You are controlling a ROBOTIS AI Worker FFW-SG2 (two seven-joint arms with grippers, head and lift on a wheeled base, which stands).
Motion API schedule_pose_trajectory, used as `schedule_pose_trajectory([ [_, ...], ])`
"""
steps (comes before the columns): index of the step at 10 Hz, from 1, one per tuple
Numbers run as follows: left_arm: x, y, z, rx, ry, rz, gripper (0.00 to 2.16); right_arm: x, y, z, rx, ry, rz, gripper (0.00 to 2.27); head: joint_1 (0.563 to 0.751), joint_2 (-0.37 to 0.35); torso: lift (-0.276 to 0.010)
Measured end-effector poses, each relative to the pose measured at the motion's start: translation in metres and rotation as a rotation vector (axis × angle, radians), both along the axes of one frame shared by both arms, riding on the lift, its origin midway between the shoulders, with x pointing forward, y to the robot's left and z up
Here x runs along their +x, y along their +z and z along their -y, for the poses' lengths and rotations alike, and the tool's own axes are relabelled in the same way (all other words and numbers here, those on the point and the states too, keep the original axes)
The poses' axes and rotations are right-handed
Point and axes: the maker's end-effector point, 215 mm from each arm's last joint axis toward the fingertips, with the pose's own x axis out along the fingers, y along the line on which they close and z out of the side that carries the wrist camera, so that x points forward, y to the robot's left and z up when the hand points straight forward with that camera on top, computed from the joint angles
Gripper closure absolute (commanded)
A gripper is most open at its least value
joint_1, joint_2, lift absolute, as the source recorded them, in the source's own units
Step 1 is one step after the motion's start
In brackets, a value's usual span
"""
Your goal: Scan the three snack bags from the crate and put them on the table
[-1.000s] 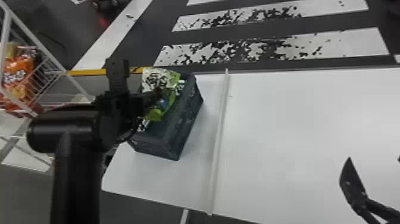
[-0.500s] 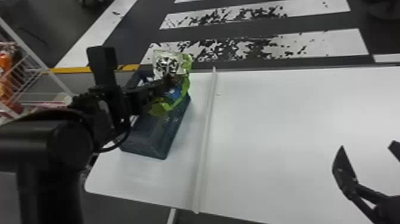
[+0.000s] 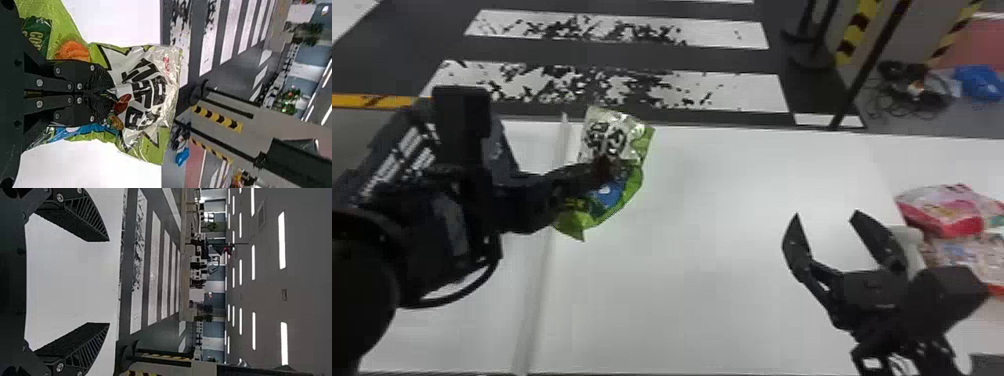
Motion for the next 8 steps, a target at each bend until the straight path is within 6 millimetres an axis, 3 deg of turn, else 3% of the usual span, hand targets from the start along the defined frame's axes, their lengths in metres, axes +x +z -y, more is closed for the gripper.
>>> schedule_pose_trajectory([
  [4,-0.037,-0.057,0.125,-0.056,-0.286,-0.067,1.88,0.012,0.009,0.023,0.021,-0.043,0.014,0.13,0.695,-0.334,-0.094],
  [6,-0.055,-0.079,0.183,-0.077,-0.434,-0.02,1.87,0.016,0.011,0.029,0.029,-0.054,0.016,0.13,0.695,-0.35,-0.094],
  [8,-0.074,-0.112,0.219,-0.072,-0.5,-0.024,1.88,0.017,0.017,0.036,0.048,-0.066,0.029,0.13,0.695,-0.35,-0.094],
])
